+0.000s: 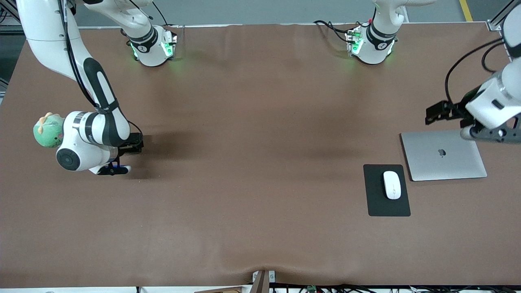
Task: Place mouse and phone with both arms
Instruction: 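Raise the left gripper to rest while the right gripper holds the phone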
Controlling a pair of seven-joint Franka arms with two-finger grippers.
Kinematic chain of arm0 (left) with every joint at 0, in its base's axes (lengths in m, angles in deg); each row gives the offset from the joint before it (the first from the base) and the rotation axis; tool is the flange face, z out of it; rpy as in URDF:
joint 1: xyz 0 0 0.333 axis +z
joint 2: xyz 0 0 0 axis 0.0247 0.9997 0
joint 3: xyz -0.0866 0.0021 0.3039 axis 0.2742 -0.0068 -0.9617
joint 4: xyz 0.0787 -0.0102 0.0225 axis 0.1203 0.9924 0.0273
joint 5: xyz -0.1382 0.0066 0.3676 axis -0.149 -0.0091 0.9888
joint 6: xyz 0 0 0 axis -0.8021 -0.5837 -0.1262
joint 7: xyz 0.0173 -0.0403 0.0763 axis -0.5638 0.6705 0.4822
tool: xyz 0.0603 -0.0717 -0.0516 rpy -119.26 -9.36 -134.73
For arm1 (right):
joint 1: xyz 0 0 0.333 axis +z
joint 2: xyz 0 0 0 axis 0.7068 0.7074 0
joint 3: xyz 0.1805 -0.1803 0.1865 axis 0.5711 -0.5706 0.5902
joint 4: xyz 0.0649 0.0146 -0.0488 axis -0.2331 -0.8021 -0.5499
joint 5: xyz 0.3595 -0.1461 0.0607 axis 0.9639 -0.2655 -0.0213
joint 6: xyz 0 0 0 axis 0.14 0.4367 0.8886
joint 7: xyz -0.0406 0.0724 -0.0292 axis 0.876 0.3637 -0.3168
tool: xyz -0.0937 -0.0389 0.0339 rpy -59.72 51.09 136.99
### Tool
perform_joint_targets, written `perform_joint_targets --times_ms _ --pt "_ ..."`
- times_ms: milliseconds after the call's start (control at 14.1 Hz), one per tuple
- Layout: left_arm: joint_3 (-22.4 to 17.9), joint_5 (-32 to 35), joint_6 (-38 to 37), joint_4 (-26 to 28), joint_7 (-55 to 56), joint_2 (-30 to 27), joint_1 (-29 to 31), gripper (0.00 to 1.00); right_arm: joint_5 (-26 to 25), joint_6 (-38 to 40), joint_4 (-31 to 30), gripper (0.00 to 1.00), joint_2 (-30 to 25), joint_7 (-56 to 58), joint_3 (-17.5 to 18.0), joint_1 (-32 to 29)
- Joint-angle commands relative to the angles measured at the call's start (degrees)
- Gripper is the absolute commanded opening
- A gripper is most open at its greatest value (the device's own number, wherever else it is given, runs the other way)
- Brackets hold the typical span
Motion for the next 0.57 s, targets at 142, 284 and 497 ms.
perform_joint_targets --times_ms 142,284,497 --pt "-1.9 0.5 -2.6 1.3 -0.9 -4.5 -0.6 1.0 -0.4 -2.6 -5.1 0.0 -2.2 4.2 -2.3 -0.6" --pt "-2.0 0.9 -2.6 0.5 -1.2 -4.6 -0.9 1.0 -0.4 -4.7 -6.0 0.03 -2.0 4.2 -2.3 -0.8" --pt "-2.2 2.1 -2.7 -0.4 -4.6 -5.0 -0.9 1.0 -0.4 -7.1 -6.7 1.0 -1.7 4.2 -2.3 -1.2"
